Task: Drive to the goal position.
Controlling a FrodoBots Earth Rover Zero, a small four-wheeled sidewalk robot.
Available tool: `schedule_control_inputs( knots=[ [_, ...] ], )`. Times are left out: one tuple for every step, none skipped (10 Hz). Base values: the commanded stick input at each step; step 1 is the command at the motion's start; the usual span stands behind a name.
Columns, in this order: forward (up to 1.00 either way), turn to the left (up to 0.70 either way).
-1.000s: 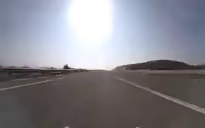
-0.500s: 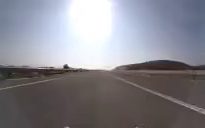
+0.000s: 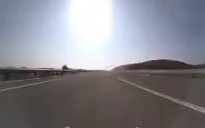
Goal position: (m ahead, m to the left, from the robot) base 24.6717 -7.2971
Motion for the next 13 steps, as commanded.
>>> schedule_control_inputs(
  knots=[
    [1.00, 0.00],
    [1.00, 0.00],
    [1.00, 0.00],
    [1.00, 0.00],
    [1.00, 0.00],
    [1.00, 0.00],
    [1.00, 0.00],
    [1.00, 0.00],
    [1.00, 0.00],
    [1.00, 0.00],
    [1.00, 0.00],
    [1.00, 0.00],
    [1.00, 0.00]
  ],
)
